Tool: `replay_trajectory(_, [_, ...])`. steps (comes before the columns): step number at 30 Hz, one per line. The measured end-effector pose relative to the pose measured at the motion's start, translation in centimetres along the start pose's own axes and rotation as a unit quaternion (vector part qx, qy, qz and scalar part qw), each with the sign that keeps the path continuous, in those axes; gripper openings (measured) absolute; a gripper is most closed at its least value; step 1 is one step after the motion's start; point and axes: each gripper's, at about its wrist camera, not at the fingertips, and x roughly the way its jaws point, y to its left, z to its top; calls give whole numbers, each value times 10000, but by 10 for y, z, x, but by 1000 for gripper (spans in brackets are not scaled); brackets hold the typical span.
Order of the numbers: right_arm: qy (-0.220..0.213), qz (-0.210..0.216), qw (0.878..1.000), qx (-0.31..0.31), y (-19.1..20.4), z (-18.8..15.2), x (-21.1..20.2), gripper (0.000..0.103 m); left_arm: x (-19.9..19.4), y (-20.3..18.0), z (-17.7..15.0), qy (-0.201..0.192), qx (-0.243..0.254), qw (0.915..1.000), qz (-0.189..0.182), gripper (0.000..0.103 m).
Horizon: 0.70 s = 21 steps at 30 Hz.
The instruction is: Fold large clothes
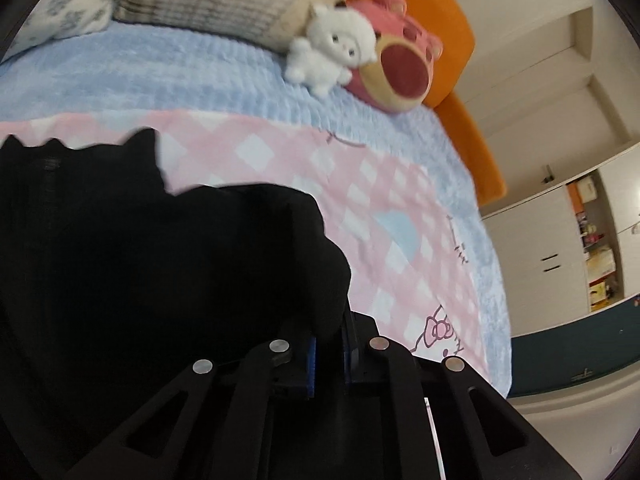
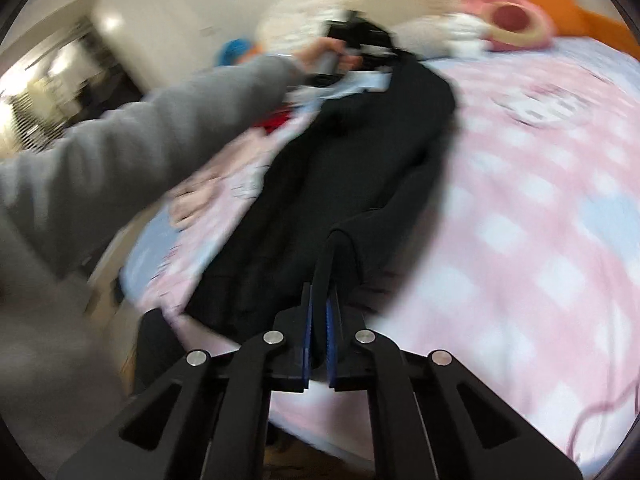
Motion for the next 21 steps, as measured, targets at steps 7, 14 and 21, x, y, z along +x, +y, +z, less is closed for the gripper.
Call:
replay_trajectory(7, [793,246,9895,-1180,59,19,45,6,-57,65,-3,-417,-233,9973,-552,13])
replay_trajectory(14, [1594,381,9703,-1781,96,8,95,6,-68,158,-17,-474,-885,9937,-492,14])
replay_trajectory(21, [2104,78,9644,-1600,88,-10,125,11,-76,187,-34,-722,-1101,9897,-558,40])
